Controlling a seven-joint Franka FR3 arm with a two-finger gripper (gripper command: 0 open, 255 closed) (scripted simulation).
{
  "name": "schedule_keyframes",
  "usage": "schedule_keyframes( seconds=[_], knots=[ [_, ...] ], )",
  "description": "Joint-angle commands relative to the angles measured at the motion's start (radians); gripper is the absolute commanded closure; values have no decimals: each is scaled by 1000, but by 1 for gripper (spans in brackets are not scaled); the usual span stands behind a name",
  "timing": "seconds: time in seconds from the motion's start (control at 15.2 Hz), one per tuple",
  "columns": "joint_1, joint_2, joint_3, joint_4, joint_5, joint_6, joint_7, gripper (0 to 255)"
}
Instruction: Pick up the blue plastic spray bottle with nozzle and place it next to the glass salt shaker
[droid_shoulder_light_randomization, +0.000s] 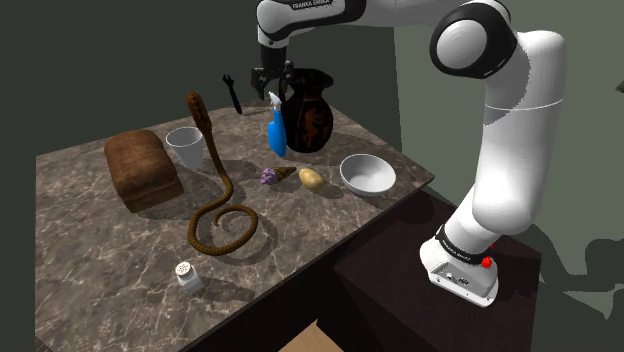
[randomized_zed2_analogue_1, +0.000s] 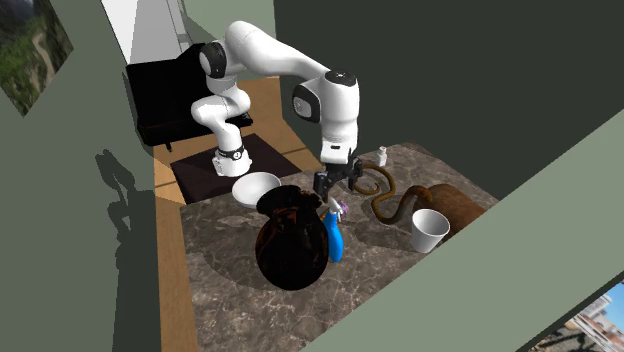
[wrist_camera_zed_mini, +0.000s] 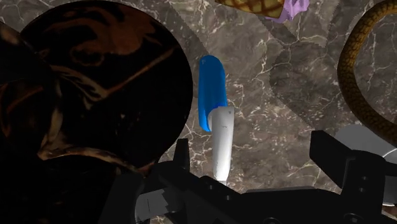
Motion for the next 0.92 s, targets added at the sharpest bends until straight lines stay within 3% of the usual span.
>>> schedule_keyframes(
  seconds=[0.0, 0.26, 0.33, 0.86],
  knots=[
    [-11, 42, -11, -22, -3, 2, -3, 0],
    [-12, 42, -10, -22, -3, 2, -2, 0],
    [-10, 52, -10, 2, -5, -13, -1, 255],
    [-14, -13, -8, -91, 0, 17, -3, 255]
  ],
)
